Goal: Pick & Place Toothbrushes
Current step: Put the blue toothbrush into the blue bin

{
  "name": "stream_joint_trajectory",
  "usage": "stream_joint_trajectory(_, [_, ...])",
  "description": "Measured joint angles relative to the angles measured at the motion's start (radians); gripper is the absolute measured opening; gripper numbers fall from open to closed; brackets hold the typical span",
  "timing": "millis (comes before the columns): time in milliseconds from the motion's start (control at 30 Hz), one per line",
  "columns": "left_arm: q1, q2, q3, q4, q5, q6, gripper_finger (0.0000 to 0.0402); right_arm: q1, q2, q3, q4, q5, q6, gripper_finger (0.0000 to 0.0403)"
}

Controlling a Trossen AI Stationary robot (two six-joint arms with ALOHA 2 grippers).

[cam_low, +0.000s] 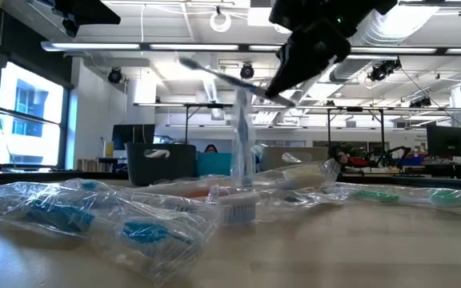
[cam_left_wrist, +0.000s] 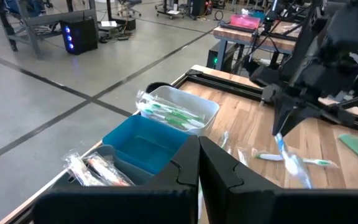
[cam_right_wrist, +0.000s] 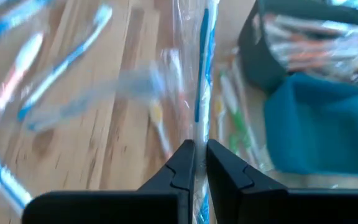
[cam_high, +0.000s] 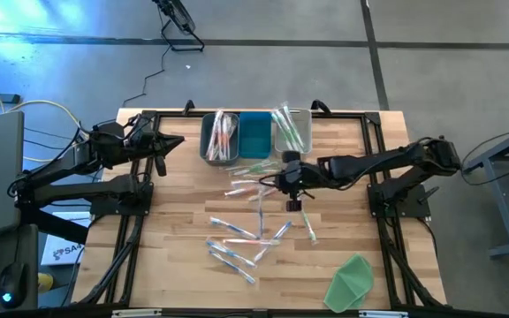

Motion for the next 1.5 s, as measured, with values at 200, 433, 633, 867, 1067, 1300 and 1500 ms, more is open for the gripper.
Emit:
stream_joint_trajectory(200, [0.000,0.000,0.000,0.000,0.000,0.000,0.0000,-0.001,-0.043,0.001,0.125,0.050,0.000,0.0022])
stream_joint_trajectory(433, [0.000,0.000,0.000,0.000,0.000,-0.007,0.0000,-0.003,-0.046,0.001,0.289,0.131,0.002,0.0022])
stream_joint_trajectory(633, [0.000,0.000,0.000,0.001,-0.003,-0.026,0.0000,-0.039,-0.046,0.001,0.392,0.172,0.060,0.0022])
stream_joint_trajectory(867, [0.000,0.000,0.000,0.004,-0.010,-0.032,0.0000,-0.100,-0.046,0.000,0.470,0.157,0.109,0.0022])
stream_joint_trajectory(1067, [0.000,0.000,0.000,0.006,-0.069,-0.056,0.0000,-0.127,-0.046,0.000,0.532,0.108,0.142,0.0022])
stream_joint_trajectory(1300, [0.000,0.000,0.000,0.005,-0.090,-0.055,0.0000,-0.150,-0.015,0.000,0.600,0.072,0.188,0.0010])
stream_joint_trajectory(1500, [0.000,0.000,0.000,0.000,-0.124,-0.052,0.0000,-0.174,0.045,0.059,0.629,0.075,0.206,0.0010])
